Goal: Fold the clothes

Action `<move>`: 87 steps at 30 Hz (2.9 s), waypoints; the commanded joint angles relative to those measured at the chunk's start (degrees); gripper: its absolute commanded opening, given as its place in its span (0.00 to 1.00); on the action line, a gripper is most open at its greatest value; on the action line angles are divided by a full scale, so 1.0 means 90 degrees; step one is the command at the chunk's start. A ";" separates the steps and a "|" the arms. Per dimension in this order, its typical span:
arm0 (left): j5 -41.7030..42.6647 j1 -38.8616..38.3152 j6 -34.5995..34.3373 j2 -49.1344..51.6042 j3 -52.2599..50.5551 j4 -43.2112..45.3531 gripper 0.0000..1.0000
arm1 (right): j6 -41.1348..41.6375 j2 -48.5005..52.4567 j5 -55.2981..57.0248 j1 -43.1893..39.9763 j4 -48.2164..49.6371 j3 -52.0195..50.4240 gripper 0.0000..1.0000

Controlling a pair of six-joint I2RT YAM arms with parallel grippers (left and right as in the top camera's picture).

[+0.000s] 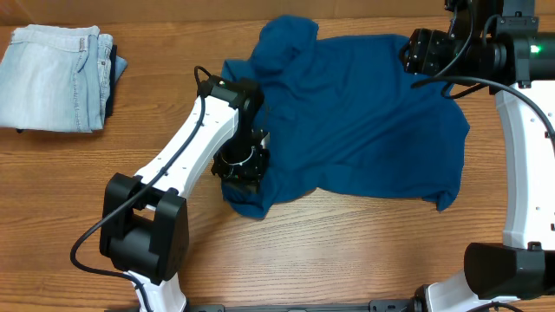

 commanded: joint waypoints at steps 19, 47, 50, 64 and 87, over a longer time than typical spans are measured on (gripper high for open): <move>-0.1651 0.0539 -0.0396 0.0928 0.0525 0.3708 0.20 | 0.1178 0.0755 -0.0245 -0.0403 0.0102 -0.2254 0.37; -0.1751 0.0923 0.0085 0.1683 0.0517 0.4454 0.11 | 0.1290 0.0777 0.0260 -0.1100 0.1664 -0.3558 0.31; -0.2302 0.1027 0.0087 0.1683 0.0515 0.4311 0.10 | 0.1290 0.0777 0.0311 -0.1156 0.1668 -0.3558 0.32; -0.2045 0.1542 0.0204 0.1683 0.0512 0.4158 0.09 | 0.1195 0.1246 0.0471 -0.1321 0.2829 -0.4209 0.26; -0.2314 0.1751 0.0158 0.1683 0.0512 0.3968 0.09 | 0.1069 0.2200 0.1637 -0.2113 0.3563 -0.4206 0.13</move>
